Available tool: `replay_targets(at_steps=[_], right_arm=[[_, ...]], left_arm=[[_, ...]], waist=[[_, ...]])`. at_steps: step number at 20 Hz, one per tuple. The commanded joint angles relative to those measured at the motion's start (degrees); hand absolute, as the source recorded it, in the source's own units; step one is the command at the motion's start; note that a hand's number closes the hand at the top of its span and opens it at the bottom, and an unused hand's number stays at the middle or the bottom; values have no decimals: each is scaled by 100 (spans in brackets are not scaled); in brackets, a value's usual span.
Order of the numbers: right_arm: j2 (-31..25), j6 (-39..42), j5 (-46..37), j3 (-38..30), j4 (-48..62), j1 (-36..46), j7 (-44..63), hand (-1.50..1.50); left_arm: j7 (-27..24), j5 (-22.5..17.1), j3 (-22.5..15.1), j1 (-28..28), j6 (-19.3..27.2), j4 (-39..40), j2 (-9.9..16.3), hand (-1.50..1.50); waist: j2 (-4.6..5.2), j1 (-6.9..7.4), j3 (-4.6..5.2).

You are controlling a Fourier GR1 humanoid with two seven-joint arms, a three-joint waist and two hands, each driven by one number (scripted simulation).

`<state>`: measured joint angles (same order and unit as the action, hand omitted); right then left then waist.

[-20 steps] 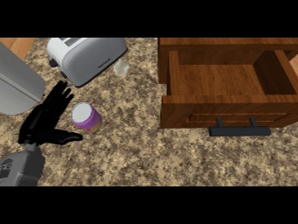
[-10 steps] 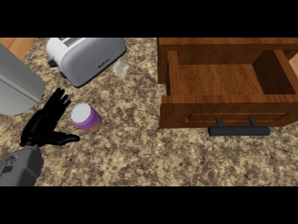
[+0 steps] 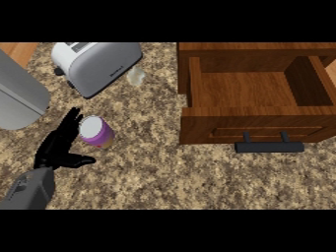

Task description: Pick up the can, place it into the drawer and close the drawer

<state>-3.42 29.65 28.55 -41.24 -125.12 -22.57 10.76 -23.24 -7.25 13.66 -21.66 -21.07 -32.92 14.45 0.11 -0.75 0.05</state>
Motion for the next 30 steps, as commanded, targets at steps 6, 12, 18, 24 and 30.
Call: replay_targets(at_steps=[6, 12, 18, 24, 30], right_arm=[[-59, -215, -143, 68, 7, 390, 389, -150], [328, 16, -107, 152, -488, 101, 444, -150], [328, 218, 379, -70, -574, -449, 242, -150], [233, 185, 283, -131, -322, 25, 495, -150], [336, 95, 387, -270, -438, -358, 383, -150]], left_arm=[[-877, 249, -11, -540, -4, 1377, -260, -150], [-811, 17, 264, -900, -274, 1941, -159, -150], [-424, -113, 277, -1168, -820, 1996, -150, 150], [-513, -83, 118, -1427, -1116, 1691, -457, 150], [-815, -531, 534, -817, 293, 1066, -835, 150]], waist=[[16, 0, 3], [24, -34, 6], [9, -73, 3], [5, -15, 0], [-64, 109, -15]])
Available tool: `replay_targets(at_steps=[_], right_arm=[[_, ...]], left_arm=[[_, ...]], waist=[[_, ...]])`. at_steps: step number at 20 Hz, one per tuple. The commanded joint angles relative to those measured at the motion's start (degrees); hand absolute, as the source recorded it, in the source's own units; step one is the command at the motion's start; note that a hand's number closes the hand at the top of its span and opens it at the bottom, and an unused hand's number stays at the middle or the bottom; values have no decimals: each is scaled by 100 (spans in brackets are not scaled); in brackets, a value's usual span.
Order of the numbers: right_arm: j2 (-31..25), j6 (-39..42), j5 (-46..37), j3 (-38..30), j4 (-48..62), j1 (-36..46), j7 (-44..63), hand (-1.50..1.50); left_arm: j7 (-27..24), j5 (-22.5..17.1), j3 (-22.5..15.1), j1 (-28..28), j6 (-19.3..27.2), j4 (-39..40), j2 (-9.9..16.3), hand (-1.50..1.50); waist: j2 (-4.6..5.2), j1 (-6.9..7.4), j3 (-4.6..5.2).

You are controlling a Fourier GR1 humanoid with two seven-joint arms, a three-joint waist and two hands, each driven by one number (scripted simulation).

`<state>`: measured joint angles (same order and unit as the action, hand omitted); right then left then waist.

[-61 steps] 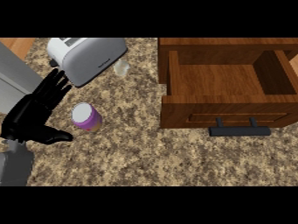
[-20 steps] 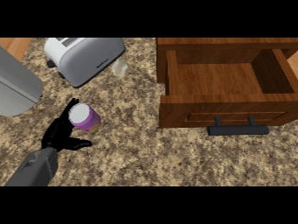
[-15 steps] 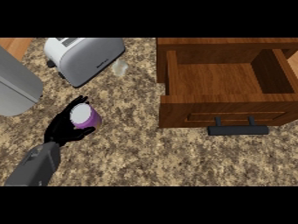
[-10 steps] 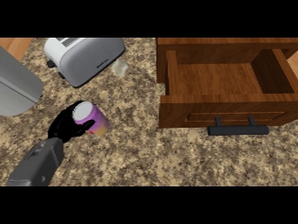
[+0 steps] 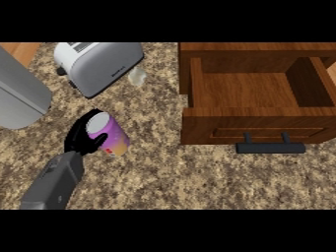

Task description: Pick up the can, place it into the drawer and close the drawer

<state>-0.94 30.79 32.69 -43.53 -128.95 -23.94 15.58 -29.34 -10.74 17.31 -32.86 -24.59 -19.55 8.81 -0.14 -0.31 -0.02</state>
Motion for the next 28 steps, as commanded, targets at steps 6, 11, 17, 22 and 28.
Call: replay_targets(at_steps=[6, 11, 17, 22, 28], right_arm=[[91, 285, -8, -88, 308, -330, -597, -150], [91, -149, 147, 171, -403, -557, -208, -150], [93, -115, -174, 210, 14, -266, -334, -150], [94, -251, -207, 344, -120, -444, -429, -150], [93, -314, -162, 374, -225, -355, -278, -150]], left_arm=[[294, -504, 138, 444, 1238, -1576, -566, 150], [1194, -485, -403, 790, 1794, -3344, -853, 150], [2339, -527, -1103, 1172, 2475, -5191, -833, 150], [3227, -534, -1831, 968, 3571, -6300, -879, 150], [3507, -219, -1945, -7, 4069, -5904, -879, 150]], waist=[[-23, 42, -7], [-38, 70, -6], [-18, 68, -3], [-17, 25, -3], [11, -34, 1]])
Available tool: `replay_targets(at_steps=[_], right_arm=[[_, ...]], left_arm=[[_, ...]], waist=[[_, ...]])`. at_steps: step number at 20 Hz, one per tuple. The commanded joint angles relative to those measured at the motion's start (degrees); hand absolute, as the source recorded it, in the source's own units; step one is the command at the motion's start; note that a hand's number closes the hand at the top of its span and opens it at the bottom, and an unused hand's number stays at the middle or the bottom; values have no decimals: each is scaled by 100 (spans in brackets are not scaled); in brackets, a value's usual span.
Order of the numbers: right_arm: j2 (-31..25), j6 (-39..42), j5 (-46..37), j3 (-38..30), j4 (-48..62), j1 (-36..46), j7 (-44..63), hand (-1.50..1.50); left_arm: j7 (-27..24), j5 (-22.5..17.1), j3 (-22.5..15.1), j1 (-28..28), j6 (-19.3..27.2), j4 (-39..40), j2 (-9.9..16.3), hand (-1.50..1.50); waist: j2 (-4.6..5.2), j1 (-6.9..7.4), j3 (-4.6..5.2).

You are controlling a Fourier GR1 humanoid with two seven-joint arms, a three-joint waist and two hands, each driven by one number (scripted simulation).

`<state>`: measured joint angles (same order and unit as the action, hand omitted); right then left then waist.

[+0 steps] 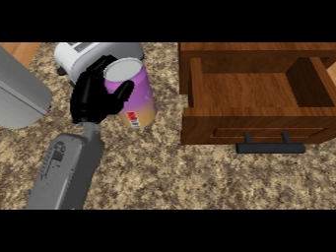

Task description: Pick up the can, place it into the drawer and close the drawer

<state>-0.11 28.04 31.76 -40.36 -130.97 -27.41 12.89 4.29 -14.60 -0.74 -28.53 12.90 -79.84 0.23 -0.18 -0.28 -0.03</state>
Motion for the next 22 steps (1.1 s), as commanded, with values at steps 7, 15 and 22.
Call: replay_targets(at_steps=[7, 15, 22], right_arm=[[-110, -135, -13, -8, 28, 182, 126, -150], [-33, -124, 184, 42, 7, 156, 190, -150], [4, -88, 208, 20, -150, -63, 166, -150]], left_arm=[[662, 264, -381, -1128, 920, 42, -22, 150], [578, 46, -248, -2529, 1219, 1304, -22, 150], [332, -369, -714, -3298, 1877, 2162, -23, 150]], waist=[[14, -27, 3], [24, -79, 2], [28, -144, 1]])
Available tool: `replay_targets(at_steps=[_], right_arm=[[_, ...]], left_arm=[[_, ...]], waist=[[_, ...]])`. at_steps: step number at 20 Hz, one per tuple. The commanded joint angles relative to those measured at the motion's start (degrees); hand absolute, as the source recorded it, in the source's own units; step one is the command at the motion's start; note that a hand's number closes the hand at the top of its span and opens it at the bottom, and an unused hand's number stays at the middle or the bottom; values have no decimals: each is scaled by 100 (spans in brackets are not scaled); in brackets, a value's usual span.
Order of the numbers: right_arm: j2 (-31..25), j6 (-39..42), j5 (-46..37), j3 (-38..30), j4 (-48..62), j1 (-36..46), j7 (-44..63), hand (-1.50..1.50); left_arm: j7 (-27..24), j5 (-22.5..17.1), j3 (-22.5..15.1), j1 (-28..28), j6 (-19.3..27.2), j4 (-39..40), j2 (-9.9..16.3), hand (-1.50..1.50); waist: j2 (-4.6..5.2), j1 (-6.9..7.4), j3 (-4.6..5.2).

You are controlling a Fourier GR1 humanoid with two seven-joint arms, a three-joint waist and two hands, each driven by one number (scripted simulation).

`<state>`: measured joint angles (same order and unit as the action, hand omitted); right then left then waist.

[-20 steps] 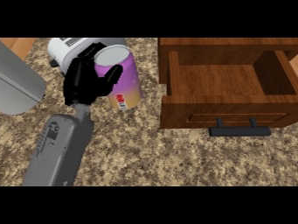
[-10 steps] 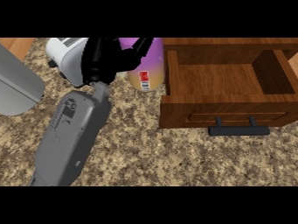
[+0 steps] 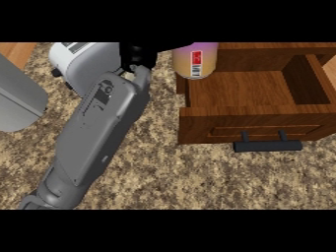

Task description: Pick up the can, place it into the drawer and close the drawer

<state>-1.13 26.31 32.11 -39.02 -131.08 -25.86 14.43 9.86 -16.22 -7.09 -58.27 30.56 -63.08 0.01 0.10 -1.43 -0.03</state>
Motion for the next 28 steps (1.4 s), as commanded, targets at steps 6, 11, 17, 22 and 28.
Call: replay_targets(at_steps=[6, 11, 17, 22, 28], right_arm=[[107, -282, -477, 333, -28, 370, 80, -150], [45, 153, -360, 68, 337, 331, -208, -150], [-256, -63, 262, -166, 65, 340, 205, -150], [-26, 100, -55, 12, 82, 221, -2, -150], [-67, 48, -25, 23, 121, 368, 64, -150]], left_arm=[[-440, -703, -371, -1006, 303, 1207, -1, 150], [-652, -1278, -616, -1542, 518, 1848, -1, 150], [-1183, -1791, -850, -1819, 424, 2606, -1, 150], [-1181, -2368, -1654, -1785, 980, 2510, -1, 150], [-1413, -2985, -1987, -1869, 1033, 2772, -1, 150]], waist=[[19, -13, 1], [25, -103, -4], [49, -196, -3], [28, -196, -6], [57, -294, -8]])
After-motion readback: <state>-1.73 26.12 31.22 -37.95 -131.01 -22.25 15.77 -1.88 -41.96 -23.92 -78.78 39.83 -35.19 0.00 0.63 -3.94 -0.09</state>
